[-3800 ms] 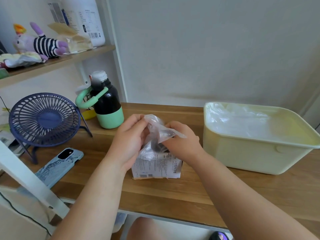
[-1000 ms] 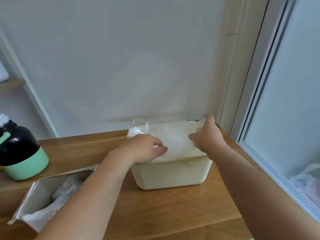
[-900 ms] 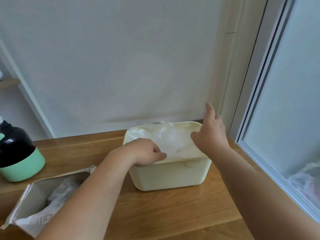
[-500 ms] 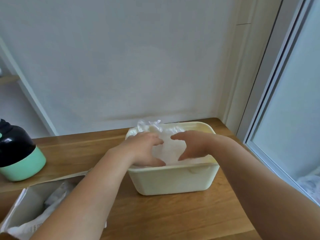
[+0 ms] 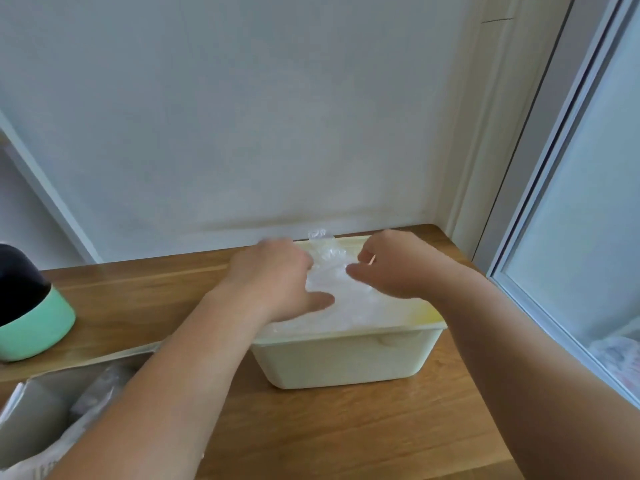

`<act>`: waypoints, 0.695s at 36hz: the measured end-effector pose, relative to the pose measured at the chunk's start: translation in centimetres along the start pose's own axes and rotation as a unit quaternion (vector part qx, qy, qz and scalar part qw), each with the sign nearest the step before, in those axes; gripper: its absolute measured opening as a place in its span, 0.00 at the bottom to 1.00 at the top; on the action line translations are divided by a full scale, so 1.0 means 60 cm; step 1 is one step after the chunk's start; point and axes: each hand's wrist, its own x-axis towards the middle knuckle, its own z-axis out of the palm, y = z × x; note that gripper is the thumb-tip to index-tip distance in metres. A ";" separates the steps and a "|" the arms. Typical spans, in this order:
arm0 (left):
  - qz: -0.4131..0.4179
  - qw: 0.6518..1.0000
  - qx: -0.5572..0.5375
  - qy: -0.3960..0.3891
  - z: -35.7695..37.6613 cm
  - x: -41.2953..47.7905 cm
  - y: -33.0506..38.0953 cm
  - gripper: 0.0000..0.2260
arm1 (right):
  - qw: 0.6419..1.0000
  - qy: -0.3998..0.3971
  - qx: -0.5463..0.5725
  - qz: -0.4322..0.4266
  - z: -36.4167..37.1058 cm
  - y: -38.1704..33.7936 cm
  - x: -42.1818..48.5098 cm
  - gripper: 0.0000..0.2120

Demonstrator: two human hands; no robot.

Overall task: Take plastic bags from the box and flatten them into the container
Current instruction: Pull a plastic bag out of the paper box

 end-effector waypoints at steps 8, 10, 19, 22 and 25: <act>0.127 0.986 -0.024 -0.108 0.028 0.021 0.002 0.36 | 0.983 -0.182 -0.024 0.010 0.031 -0.004 0.000 0.33; 0.107 0.981 -0.013 -0.161 0.038 0.028 -0.001 0.37 | 0.979 -0.201 -0.043 0.001 0.034 0.003 0.004 0.33; 0.071 0.961 0.013 -0.268 0.055 0.043 0.008 0.27 | 0.963 -0.258 -0.070 0.018 0.057 0.031 0.021 0.24; 0.069 0.960 -0.019 -0.272 0.055 0.044 0.003 0.26 | 0.967 -0.247 -0.057 0.027 0.059 0.033 0.021 0.25; 0.038 0.972 -0.108 -0.204 0.049 0.037 -0.012 0.26 | 0.978 -0.205 0.002 0.042 0.049 0.035 0.011 0.32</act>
